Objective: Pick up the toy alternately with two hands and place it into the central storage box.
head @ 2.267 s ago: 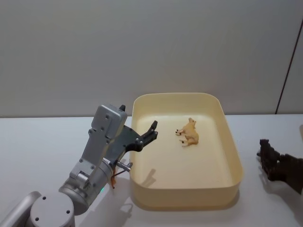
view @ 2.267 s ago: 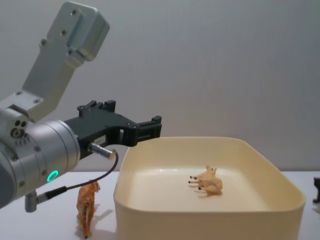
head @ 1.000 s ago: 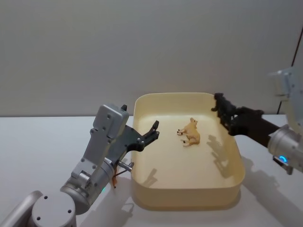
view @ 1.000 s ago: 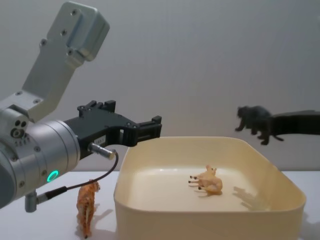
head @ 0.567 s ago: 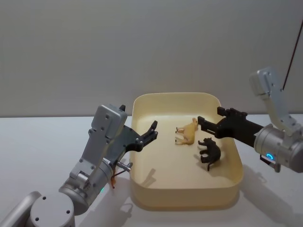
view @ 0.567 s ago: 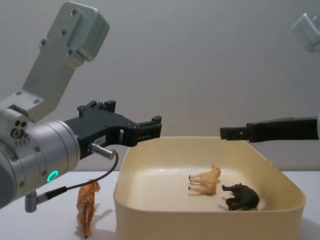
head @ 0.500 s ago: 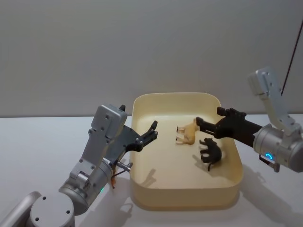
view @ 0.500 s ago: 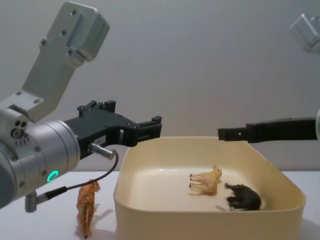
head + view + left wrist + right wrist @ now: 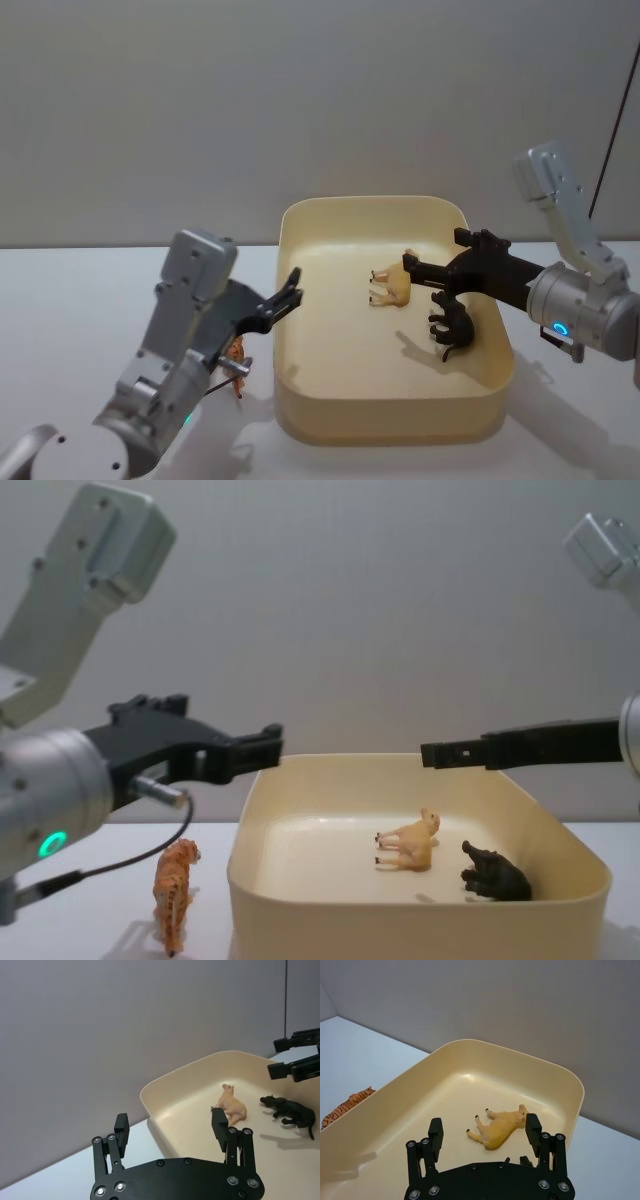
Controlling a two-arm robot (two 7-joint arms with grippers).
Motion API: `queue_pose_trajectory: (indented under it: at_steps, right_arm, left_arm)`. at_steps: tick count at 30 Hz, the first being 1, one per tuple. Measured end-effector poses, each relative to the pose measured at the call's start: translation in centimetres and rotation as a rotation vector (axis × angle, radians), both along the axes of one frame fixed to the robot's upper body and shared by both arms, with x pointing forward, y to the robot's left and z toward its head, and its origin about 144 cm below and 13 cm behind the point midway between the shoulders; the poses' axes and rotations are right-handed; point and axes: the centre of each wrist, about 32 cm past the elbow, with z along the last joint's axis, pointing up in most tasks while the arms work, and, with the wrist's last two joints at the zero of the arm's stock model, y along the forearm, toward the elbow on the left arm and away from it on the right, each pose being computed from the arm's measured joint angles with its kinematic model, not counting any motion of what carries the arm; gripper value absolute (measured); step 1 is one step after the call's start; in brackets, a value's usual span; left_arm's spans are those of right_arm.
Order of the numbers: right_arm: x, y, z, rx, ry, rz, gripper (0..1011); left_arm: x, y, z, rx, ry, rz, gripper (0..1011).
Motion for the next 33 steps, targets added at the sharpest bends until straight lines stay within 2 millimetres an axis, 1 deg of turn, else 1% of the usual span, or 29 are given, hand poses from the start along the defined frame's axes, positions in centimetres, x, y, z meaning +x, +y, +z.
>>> queue_pose_trajectory:
  at_steps: [7,9,15,19,25,33]
  right_arm:
    - [0.1,0.1,0.0,-0.001,0.003,0.004,1001]
    - [0.1,0.1,0.0,-0.002,0.004,0.005,1001]
    - [0.1,0.1,0.0,-0.003,0.006,0.006,1001]
    - [0.2,0.2,0.0,-0.003,0.006,0.007,1001]
    - [0.2,0.2,0.0,-0.003,0.007,0.008,1001]
    - [0.2,0.2,0.0,-0.003,0.008,0.009,1001]
  left_arm:
    - [-1.9,1.0,0.2,-0.011,0.081,0.086,1001]
    - [-2.0,1.1,0.2,-0.012,0.091,0.093,1001]
    - [-3.4,2.0,0.0,-0.031,0.185,0.148,1001]
    - [-3.9,2.5,-0.1,-0.043,0.243,0.159,1001]
    - [-4.1,3.2,-0.7,-0.056,0.330,0.149,1002]
    - [-3.3,4.0,-1.5,-0.065,0.396,0.115,1001]
